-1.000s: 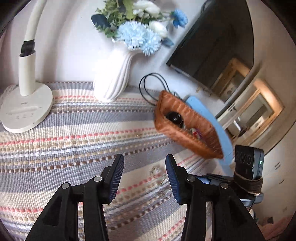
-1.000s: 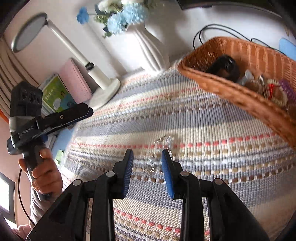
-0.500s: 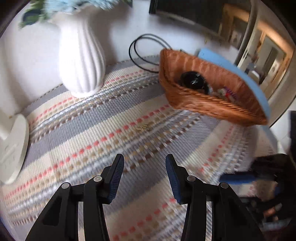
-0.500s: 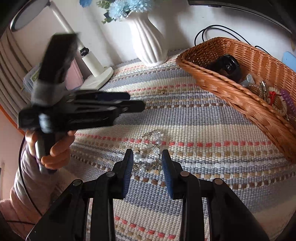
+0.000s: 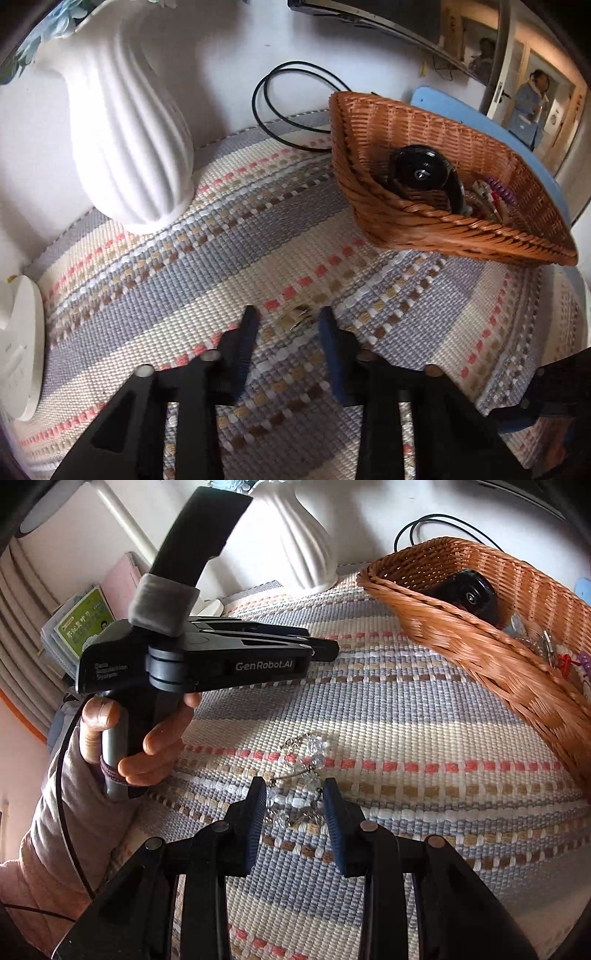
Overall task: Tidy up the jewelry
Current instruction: 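Grasp the small metal charm with the left tool while the right tool grasps the clear bead bracelet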
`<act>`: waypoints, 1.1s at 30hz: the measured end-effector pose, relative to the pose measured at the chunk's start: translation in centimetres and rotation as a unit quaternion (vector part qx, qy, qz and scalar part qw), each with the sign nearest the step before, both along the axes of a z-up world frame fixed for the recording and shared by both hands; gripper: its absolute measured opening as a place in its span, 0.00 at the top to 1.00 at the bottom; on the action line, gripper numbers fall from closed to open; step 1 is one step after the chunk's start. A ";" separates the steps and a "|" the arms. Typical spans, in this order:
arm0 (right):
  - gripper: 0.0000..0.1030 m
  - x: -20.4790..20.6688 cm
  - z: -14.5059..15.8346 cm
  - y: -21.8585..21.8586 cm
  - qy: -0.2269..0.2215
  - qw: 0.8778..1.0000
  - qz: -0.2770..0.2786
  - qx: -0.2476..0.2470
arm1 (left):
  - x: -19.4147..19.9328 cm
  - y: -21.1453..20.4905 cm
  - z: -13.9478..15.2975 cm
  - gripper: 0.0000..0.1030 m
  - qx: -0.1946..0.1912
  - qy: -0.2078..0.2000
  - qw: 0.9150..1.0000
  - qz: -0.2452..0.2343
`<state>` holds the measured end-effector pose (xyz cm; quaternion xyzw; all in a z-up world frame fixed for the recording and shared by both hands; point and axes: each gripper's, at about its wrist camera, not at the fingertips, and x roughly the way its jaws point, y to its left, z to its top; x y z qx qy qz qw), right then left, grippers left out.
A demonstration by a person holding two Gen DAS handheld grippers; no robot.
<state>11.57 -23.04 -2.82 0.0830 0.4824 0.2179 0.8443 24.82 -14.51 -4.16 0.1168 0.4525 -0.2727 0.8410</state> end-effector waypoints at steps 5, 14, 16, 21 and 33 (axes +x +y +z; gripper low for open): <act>0.67 1.1 -0.2 0.5 0.002 1.000 -0.014 -0.004 | 0.1 -0.1 -0.1 0.72 -0.007 0.000 1.000 -0.003; 0.67 2.3 -0.4 1.7 -0.012 0.999 -0.033 -0.028 | -0.1 0.1 0.0 0.75 -0.009 -0.004 1.000 -0.005; 0.67 2.4 -0.4 2.4 -0.020 0.998 -0.031 -0.047 | 0.0 0.2 0.0 0.78 -0.011 -0.004 1.000 -0.002; 0.66 2.2 -0.5 3.7 -0.034 0.996 -0.027 -0.082 | -0.1 0.2 0.1 0.78 -0.011 -0.004 1.000 0.001; 0.85 2.1 -1.1 6.2 -0.051 0.992 0.004 -0.116 | -0.5 1.3 0.5 0.78 -0.027 -0.009 0.999 0.014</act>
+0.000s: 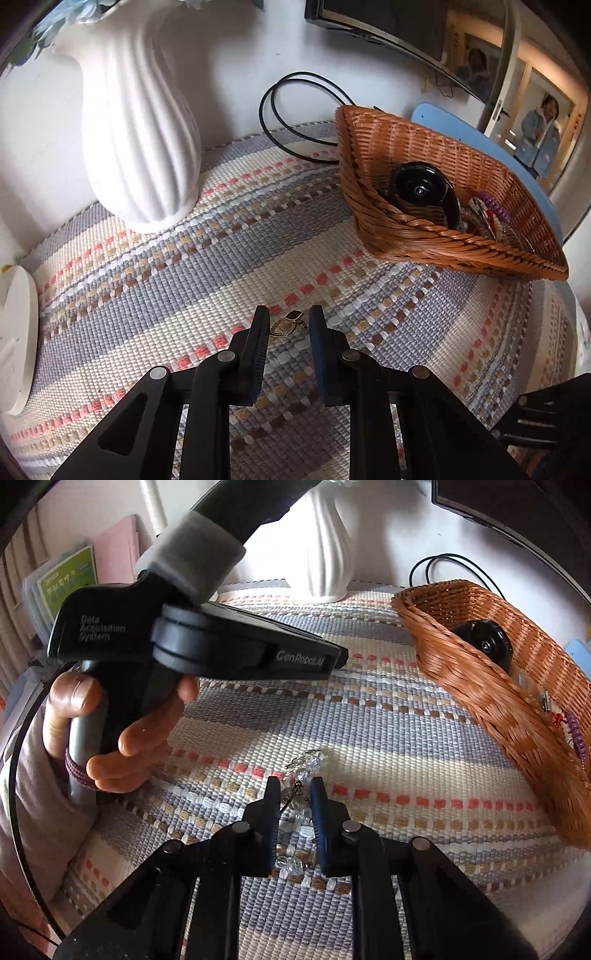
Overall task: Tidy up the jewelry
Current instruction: 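Grasp the small metal charm with the left tool while the right tool grasps the clear bead bracelet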
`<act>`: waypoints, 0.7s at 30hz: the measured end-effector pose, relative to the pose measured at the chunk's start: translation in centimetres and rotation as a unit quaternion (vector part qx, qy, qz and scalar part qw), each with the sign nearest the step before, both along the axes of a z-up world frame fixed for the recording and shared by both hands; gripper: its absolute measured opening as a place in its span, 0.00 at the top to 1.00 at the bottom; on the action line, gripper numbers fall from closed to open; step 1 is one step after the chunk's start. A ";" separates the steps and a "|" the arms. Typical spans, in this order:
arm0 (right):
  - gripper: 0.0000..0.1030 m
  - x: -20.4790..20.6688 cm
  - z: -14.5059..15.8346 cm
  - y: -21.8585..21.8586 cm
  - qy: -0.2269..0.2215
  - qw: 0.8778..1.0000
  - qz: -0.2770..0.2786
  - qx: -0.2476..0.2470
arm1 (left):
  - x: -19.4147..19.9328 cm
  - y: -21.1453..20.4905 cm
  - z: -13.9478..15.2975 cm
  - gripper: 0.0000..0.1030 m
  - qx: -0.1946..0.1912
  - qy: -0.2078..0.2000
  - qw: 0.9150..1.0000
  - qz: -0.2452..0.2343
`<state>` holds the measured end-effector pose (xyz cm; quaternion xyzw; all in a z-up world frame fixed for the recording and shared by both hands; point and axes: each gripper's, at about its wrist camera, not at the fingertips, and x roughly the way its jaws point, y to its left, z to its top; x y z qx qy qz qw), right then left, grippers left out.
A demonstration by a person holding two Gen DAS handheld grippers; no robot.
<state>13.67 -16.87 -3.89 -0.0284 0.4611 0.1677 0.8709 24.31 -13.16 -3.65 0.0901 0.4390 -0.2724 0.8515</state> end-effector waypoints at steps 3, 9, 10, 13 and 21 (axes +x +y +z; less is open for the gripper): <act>0.87 -0.4 0.2 0.0 0.001 1.000 0.007 0.003 | -0.1 0.1 0.1 0.78 -0.003 -0.001 1.000 0.001; 0.94 -1.6 1.1 -1.6 -0.001 0.999 0.015 0.034 | -1.5 1.2 1.2 0.79 -0.014 -0.015 1.000 -0.007; 0.94 -2.0 1.3 -2.1 0.001 0.999 0.016 0.041 | -1.7 1.3 1.5 0.79 -0.016 -0.017 1.000 -0.009; 0.94 -3.2 1.9 -3.5 0.002 0.998 0.012 0.060 | -3.0 1.8 2.9 0.79 -0.021 -0.029 0.999 -0.010; 0.94 -5.5 3.5 -8.6 0.014 0.989 -0.008 0.144 | -5.9 1.9 6.1 0.79 -0.035 -0.040 0.999 0.009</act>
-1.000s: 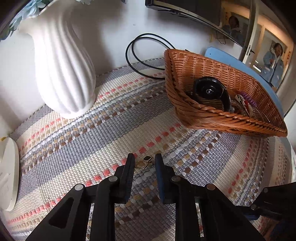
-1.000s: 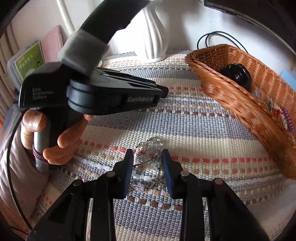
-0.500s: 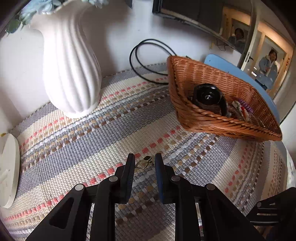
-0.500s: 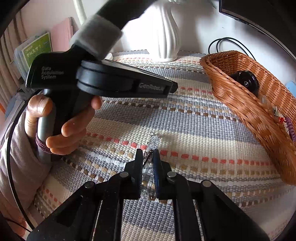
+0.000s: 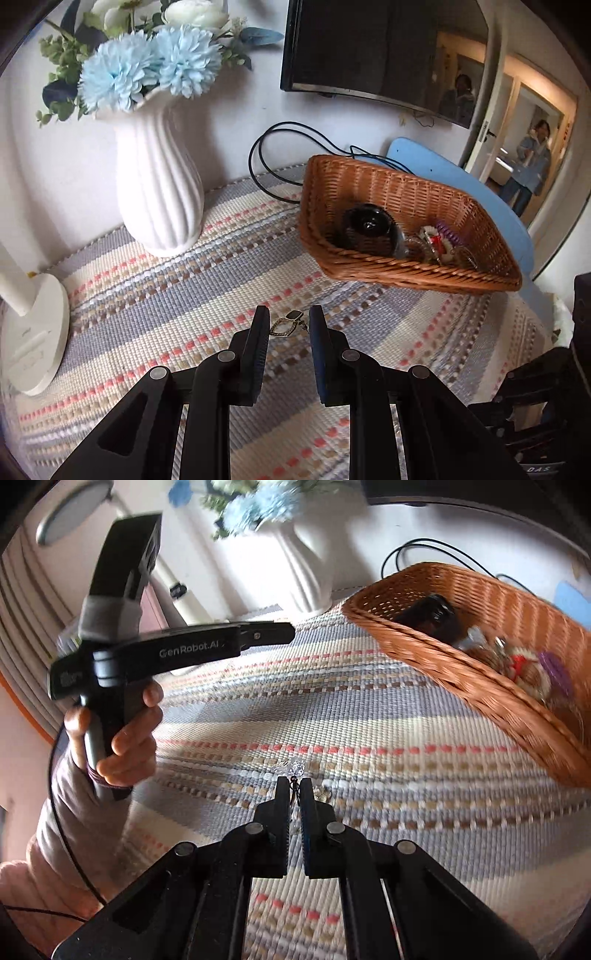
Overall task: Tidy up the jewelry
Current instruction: 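Grasp the small metal charm with the left tool while the right tool grasps the clear bead bracelet, then carry the charm and bead bracelet into the basket and open both tools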
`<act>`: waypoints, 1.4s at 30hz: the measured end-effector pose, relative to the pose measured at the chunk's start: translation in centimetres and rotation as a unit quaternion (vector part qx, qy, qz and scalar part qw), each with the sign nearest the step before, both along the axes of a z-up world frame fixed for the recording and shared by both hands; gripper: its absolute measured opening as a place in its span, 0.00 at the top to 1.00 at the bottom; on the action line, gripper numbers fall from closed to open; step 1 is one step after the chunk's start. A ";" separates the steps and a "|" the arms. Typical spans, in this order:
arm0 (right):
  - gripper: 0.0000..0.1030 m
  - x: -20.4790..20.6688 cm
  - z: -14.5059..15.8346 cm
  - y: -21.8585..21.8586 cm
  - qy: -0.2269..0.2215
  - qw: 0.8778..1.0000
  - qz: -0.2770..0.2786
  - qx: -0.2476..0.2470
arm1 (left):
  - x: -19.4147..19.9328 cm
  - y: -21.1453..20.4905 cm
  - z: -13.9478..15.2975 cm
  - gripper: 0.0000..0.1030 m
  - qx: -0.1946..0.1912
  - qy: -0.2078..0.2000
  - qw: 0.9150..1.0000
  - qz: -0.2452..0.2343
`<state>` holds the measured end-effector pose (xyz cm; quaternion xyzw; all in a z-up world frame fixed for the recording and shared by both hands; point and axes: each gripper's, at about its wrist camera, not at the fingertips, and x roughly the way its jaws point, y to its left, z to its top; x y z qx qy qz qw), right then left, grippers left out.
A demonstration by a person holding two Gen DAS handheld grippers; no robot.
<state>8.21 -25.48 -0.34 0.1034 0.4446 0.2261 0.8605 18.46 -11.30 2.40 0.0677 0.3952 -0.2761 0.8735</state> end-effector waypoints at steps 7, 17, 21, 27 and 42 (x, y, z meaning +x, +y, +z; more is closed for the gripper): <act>0.94 -1.5 3.0 -3.2 -0.033 0.999 -0.021 0.016 | -1.3 -2.1 3.0 0.79 -0.009 -0.016 1.000 0.001; 0.94 0.5 9.1 -10.6 -0.102 0.991 -0.079 0.038 | -1.6 -9.2 7.2 0.78 -0.034 -0.048 0.998 -0.028; 0.94 2.2 11.2 -13.5 -0.135 0.983 -0.128 0.004 | 0.2 -11.5 7.1 0.78 -0.054 -0.043 0.997 -0.032; 0.94 6.4 10.4 -17.6 -0.139 0.968 -0.204 -0.035 | 4.5 -14.8 5.1 0.78 -0.068 -0.003 0.997 -0.034; 0.55 12.3 4.9 -20.0 -0.042 0.975 -0.216 -0.023 | 8.0 -19.4 1.2 0.46 -0.007 0.041 0.999 0.010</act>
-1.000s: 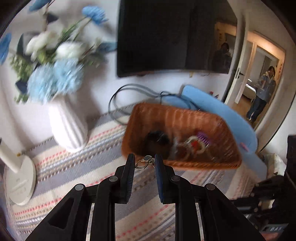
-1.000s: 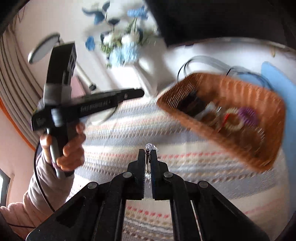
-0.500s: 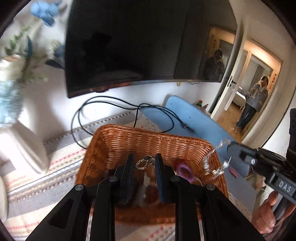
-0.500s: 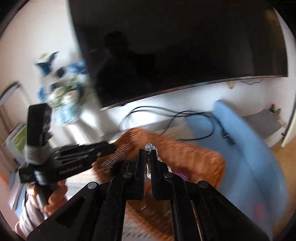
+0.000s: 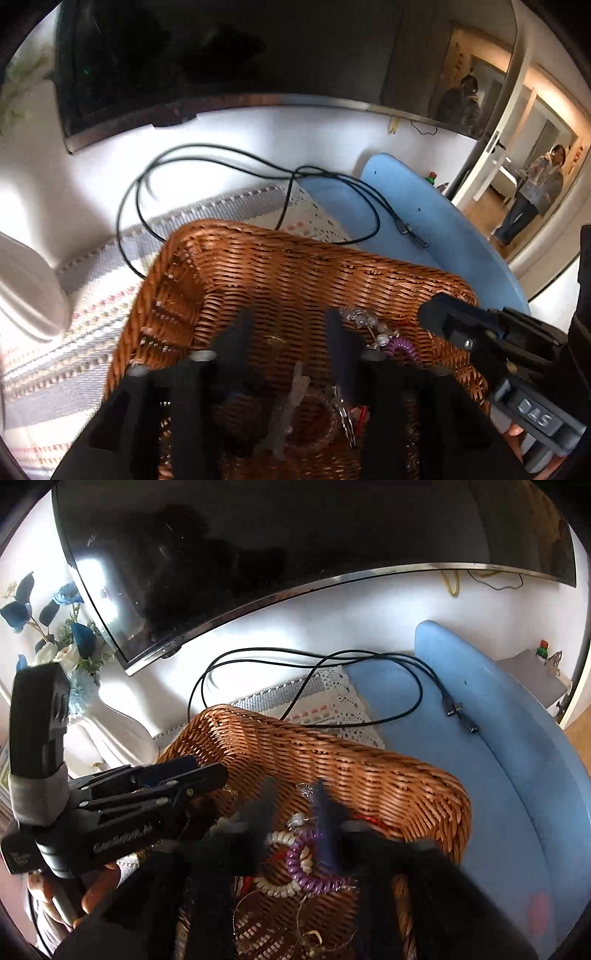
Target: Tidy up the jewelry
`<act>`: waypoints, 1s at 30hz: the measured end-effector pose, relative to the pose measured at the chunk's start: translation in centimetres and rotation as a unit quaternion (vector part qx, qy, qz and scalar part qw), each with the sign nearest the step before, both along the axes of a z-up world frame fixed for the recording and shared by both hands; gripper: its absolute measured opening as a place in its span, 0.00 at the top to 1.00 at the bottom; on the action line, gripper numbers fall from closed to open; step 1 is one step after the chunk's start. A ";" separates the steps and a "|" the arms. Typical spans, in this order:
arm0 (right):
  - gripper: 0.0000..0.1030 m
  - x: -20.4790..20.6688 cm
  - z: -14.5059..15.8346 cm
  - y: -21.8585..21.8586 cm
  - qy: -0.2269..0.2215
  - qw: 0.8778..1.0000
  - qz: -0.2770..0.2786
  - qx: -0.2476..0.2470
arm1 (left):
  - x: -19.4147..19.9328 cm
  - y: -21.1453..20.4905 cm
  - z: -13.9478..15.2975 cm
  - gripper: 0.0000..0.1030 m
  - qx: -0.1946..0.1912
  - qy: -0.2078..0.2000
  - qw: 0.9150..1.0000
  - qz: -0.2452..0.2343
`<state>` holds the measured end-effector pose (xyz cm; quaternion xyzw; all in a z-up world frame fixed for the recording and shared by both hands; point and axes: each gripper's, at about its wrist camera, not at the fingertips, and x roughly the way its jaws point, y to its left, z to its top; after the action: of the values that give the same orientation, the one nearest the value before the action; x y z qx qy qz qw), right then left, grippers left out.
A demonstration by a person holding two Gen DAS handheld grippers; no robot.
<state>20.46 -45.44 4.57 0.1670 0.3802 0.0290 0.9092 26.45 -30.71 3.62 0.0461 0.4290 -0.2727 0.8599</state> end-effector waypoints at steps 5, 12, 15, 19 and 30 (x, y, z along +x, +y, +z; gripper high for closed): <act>0.50 -3.5 2.2 0.3 -0.026 1.000 -0.002 0.004 | -3.2 1.6 2.7 0.42 0.000 -0.035 0.999 0.005; 0.28 -11.9 6.1 3.5 -0.094 0.995 0.010 -0.018 | -12.2 6.9 5.7 0.27 0.014 -0.103 0.993 0.047; 0.20 -15.7 6.6 5.2 -0.112 0.992 -0.028 -0.054 | -16.3 9.5 6.4 0.27 0.015 -0.113 0.990 0.077; 0.20 -19.4 7.2 6.8 -0.117 0.984 -0.077 -0.110 | -20.8 11.6 6.3 0.27 0.013 -0.131 0.985 0.110; 0.20 -22.5 3.4 9.1 -0.087 0.985 -0.059 -0.140 | -25.0 11.6 2.3 0.26 0.010 -0.128 0.982 0.136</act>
<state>-2.03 -36.30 8.01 0.0575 0.2896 -0.0641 0.9533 1.45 -19.07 5.92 0.0303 0.3206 -0.1408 0.9362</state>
